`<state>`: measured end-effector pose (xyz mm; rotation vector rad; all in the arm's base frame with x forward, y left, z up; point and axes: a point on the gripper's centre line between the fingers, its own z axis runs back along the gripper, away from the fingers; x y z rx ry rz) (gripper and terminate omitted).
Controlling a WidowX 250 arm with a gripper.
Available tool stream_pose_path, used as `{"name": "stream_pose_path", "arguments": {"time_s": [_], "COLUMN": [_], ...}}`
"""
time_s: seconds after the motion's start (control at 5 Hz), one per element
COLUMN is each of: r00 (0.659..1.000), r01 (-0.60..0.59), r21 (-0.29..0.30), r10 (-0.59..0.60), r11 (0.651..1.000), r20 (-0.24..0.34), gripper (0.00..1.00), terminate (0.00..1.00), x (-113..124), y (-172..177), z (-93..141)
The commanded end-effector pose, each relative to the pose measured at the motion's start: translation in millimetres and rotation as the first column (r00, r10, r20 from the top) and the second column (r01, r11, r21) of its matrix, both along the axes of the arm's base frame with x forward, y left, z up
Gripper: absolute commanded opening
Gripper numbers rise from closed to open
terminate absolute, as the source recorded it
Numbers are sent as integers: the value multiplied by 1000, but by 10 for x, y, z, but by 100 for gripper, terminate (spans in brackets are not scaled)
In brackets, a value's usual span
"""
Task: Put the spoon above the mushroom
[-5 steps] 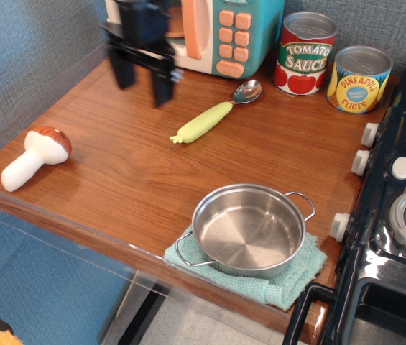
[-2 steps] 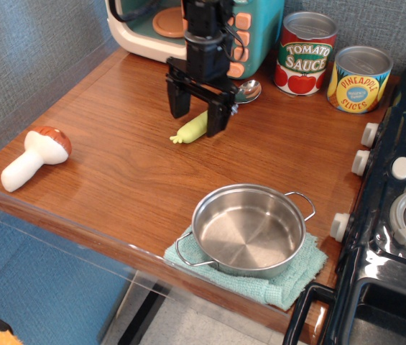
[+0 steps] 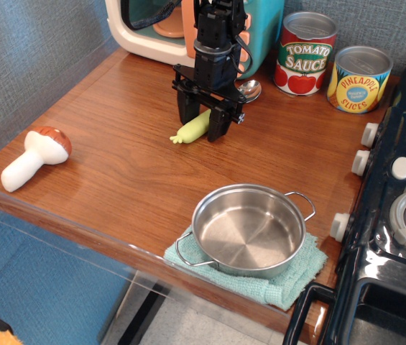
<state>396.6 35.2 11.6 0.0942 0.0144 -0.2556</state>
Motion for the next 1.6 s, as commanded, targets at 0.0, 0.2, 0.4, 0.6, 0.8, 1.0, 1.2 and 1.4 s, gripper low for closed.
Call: {"name": "stream_pose_path", "arguments": {"time_s": [0.0,0.2,0.4,0.6,0.8,1.0,1.2,1.4], "r00": [998,995,992,991,990,988,986,987], "r01": [-16,-9,-34,-104,-129,-153,-165,-159], "r21": [-15,-46,-62,-34,23,55,50,42], "r10": [17,14,41,107,127,151,164,160], "r11": [1000,999,998,994,991,987,985,986], "r20": [59,94,120,85,56,34,16,-20], "gripper": [0,0,0,0,0,0,0,0], "terminate": [0,0,0,0,0,0,0,0], "x": [6,-81,-221,-270,-317,-341,-350,-355], "y": [83,105,327,796,1231,1593,1739,1698], "z": [268,528,759,720,588,487,393,234]}}
